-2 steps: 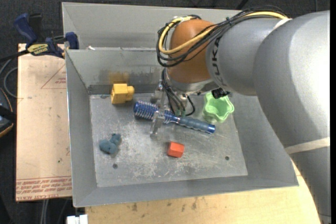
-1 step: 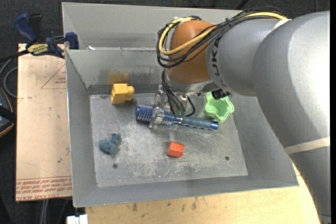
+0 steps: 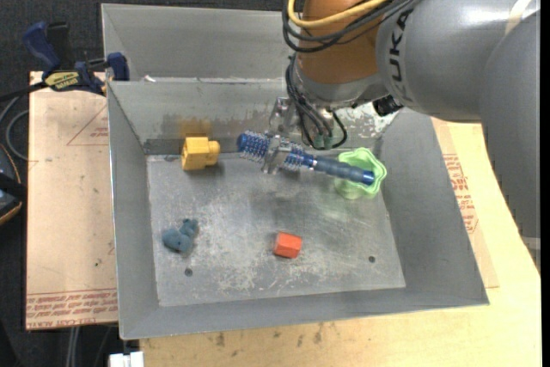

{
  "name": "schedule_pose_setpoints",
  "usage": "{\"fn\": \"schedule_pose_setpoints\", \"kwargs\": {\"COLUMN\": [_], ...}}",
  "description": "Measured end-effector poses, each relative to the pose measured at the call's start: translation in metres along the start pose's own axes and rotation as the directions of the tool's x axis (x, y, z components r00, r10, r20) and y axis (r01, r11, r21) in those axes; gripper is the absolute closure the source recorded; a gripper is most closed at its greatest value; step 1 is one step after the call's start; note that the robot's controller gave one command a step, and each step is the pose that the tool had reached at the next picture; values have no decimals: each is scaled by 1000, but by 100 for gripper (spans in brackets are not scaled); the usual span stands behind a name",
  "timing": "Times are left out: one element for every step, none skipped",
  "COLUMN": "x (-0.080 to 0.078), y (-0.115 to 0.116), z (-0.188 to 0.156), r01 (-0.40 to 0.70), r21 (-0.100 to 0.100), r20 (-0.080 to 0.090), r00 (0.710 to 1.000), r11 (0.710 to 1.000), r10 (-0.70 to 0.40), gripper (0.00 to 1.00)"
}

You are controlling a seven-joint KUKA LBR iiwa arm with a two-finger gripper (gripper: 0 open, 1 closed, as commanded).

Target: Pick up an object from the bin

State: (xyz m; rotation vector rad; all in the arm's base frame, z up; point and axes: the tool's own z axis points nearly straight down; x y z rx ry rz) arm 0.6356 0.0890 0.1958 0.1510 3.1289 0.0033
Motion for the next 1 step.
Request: {"fn": "schedule_pose_setpoints", "kwargs": {"x": [22], "y": [5], "z": [-101], "r01": [414], "r21": [-2], "r20": [-4], "r00": [910], "r11": [910], "r10": [-414], "gripper": [100]}}
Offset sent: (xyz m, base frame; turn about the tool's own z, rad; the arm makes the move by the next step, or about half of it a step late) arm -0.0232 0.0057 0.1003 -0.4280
